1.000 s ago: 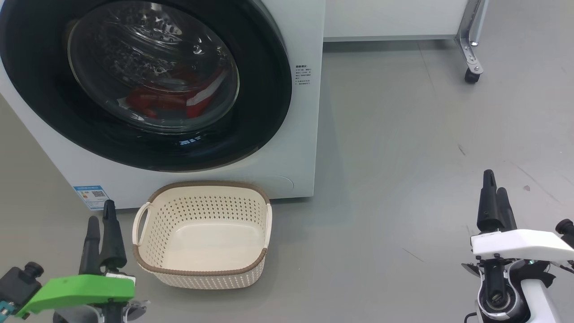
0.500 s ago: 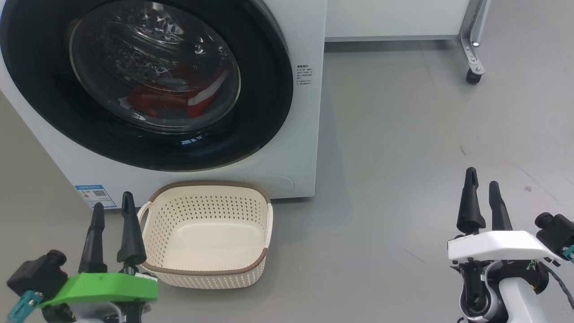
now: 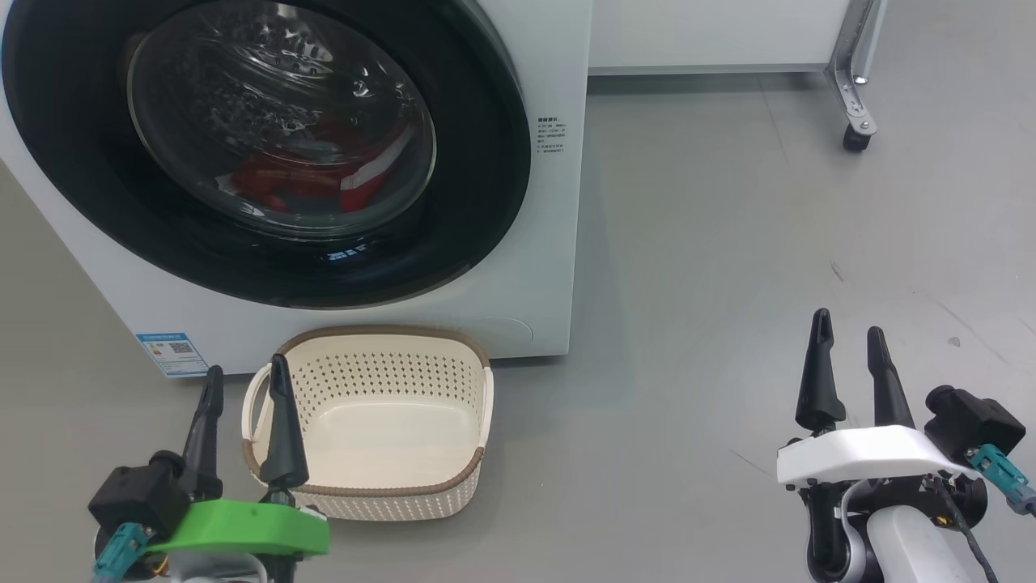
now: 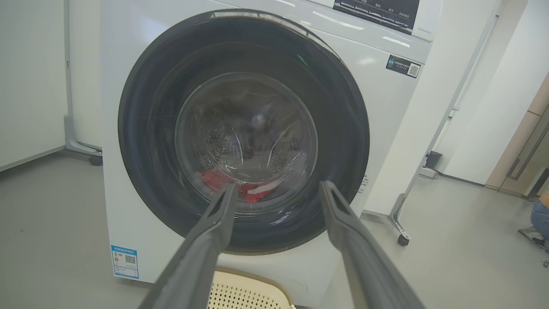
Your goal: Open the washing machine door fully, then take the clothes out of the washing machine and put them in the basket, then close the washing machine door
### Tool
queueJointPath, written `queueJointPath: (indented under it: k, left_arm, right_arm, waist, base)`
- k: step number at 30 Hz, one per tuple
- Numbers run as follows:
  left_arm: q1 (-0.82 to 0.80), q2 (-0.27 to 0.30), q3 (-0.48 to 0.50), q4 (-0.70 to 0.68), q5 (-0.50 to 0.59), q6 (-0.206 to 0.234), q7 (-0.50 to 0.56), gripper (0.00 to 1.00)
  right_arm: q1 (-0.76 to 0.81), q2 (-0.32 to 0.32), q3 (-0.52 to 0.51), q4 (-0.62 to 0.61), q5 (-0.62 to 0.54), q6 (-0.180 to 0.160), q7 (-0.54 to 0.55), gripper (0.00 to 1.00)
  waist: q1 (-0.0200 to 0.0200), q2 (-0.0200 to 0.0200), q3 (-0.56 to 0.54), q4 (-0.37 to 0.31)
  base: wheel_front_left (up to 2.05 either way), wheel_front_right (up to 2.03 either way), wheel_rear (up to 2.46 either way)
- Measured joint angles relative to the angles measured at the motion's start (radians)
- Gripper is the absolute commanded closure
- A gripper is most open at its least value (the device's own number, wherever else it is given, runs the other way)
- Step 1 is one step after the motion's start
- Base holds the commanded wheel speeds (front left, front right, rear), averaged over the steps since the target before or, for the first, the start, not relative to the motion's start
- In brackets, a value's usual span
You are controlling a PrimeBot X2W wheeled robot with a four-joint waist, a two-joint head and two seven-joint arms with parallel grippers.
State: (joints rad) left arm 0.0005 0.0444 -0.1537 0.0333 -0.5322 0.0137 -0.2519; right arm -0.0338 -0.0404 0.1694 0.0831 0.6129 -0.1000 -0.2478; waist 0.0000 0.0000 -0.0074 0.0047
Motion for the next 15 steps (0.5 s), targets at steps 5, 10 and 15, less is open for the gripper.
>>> queueJointPath:
  k: [5, 10, 15]
  left_arm:
    - [0.0, 0.0, -0.022, 0.027, 0.011, 0.01, 0.0, 0.0]
    - [0.001, 0.0, -0.045, 0.057, 0.024, 0.021, 0.0, 0.0]
    - [0.001, 0.0, -0.057, 0.087, 0.032, 0.031, 0.0, 0.0]
  right_arm:
    - [0.0, 0.0, 0.002, 0.02, -0.002, -0.001, 0.0, 0.0]
    - [0.0, 0.0, 0.003, 0.046, -0.017, -0.009, 0.002, 0.0]
    - [0.0, 0.0, 0.004, 0.064, -0.026, -0.016, 0.007, 0.0]
  waist:
    - [0.0, 0.0, 0.002, 0.0]
    - [0.0, 0.0, 0.002, 0.001]
    - [0.0, 0.0, 0.002, 0.0]
  base:
    - [0.0, 0.0, 0.0]
    - [0.0, 0.0, 0.0]
    - [0.0, 0.0, 0.0]
